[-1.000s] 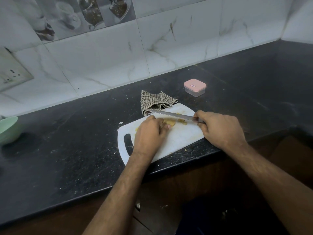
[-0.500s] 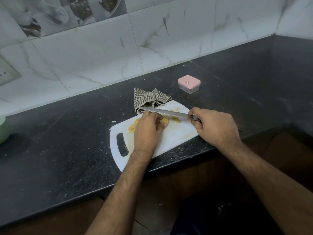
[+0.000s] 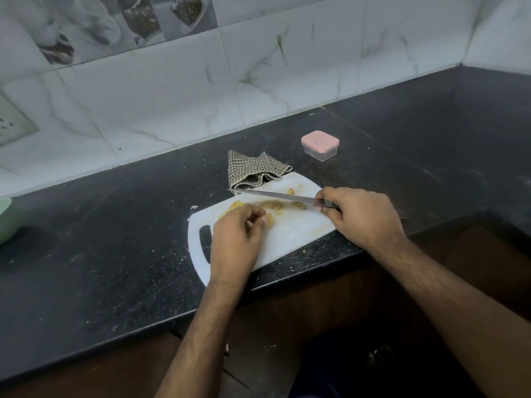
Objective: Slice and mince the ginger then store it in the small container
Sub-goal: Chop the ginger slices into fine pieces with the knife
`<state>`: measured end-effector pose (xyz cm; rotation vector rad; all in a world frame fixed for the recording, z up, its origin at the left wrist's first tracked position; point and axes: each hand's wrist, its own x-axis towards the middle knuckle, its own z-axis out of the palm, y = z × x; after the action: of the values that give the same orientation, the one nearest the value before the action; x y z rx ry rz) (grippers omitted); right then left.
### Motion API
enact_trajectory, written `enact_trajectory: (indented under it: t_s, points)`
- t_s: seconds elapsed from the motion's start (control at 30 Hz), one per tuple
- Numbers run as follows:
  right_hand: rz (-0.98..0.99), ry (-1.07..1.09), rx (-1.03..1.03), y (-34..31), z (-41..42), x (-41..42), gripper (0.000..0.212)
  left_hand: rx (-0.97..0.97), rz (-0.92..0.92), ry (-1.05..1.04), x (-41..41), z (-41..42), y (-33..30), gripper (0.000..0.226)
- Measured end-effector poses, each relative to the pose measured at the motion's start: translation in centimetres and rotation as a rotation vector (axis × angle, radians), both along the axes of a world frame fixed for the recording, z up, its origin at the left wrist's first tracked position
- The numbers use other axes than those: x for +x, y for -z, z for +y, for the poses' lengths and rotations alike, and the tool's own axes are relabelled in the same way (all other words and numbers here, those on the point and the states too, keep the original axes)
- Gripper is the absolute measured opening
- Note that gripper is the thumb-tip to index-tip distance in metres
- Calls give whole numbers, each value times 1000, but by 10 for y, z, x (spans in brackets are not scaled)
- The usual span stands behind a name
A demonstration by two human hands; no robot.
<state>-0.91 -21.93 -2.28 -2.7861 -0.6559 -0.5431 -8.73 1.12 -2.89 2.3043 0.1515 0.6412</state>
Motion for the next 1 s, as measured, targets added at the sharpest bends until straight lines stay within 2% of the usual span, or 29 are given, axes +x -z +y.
enact_trajectory:
  t_s: [0.13,0.37,0.5,0.67,0.77,0.9,1.0]
  points:
    - [16,-51,33,-1,-2,-2,34,0,62,-35,-13,11,3,6]
    - [-27,-96,-31,2,2,-2,45,186,18,-105,-17,14,12,23]
    - [-21,-105,-94,1,0,-4,40,247,76,-146,-18,9,10,38]
    - [5,-103,-83,-3,4,-11,40,346,144,-97,-20,7,7,30]
    - [6,-85,-150,-7,7,-15,43,323,176,-29,-19,6,5,29]
    - [-11,-59,-302,-18,13,-31,37,189,154,-44,-20,10,3,31]
    - [14,-56,-301,-22,21,-51,35,171,147,-65,-21,12,1,29]
